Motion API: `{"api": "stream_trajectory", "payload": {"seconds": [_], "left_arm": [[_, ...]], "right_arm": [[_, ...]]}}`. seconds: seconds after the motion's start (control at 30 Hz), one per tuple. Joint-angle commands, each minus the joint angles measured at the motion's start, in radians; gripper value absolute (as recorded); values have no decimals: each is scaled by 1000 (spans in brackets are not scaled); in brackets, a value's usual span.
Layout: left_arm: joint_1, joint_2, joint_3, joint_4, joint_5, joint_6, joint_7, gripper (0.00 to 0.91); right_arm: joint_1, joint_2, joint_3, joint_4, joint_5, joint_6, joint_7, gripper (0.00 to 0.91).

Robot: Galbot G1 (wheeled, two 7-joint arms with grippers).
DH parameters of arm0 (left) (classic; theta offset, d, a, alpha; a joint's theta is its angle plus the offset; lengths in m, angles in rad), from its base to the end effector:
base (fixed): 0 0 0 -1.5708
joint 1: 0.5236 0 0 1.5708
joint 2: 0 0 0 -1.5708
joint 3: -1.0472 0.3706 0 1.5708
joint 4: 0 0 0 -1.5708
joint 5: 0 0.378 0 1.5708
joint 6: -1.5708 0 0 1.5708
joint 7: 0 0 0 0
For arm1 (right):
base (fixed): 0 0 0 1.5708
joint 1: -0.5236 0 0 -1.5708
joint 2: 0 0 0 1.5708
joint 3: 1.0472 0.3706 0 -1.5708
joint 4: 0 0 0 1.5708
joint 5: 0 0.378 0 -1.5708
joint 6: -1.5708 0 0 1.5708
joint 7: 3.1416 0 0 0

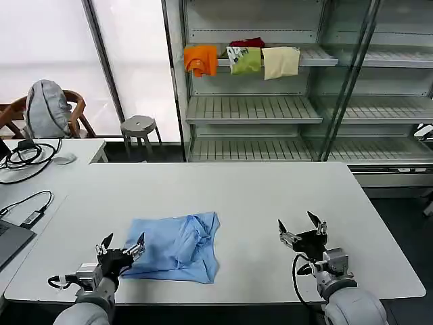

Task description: Fold and organize the clothes.

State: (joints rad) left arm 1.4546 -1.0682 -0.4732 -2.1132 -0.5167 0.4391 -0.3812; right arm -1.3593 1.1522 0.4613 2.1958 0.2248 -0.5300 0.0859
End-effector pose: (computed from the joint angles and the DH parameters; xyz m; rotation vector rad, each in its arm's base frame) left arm 0.2328 0.0702 -0.2765 0.0964 -2.7529 -0.0721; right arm 0.2469 -0.0433 -0.2313 0.2137 -2.8668 0.2945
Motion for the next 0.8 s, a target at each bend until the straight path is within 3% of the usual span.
{"api": "stream_trajectory", "payload": {"seconds": [0.03, 0.47, 0.5, 0.57, 0.6, 0.8], "left_arm": [[-46, -13, 33, 91, -42, 3, -61, 907], [-64, -12, 84, 120, -33, 24, -52, 907], [-62, -13, 86, 120, -38, 28, -53, 746], [-55, -13, 89, 113, -57, 31, -56, 60], [-50, -13, 91, 107, -66, 33, -54, 20], [-41, -20, 102, 122, -75, 34, -50, 20]], "right_arm": [[1, 0, -1, 1, -2, -2, 2, 907], [11, 2, -5, -8, -4, -6, 3, 907], [12, 3, -6, -8, -4, -6, 3, 907], [12, 3, -6, -8, -4, -6, 3, 907], [13, 2, -6, -9, -4, -6, 3, 907], [13, 3, -5, -11, -4, -6, 2, 907]]}}
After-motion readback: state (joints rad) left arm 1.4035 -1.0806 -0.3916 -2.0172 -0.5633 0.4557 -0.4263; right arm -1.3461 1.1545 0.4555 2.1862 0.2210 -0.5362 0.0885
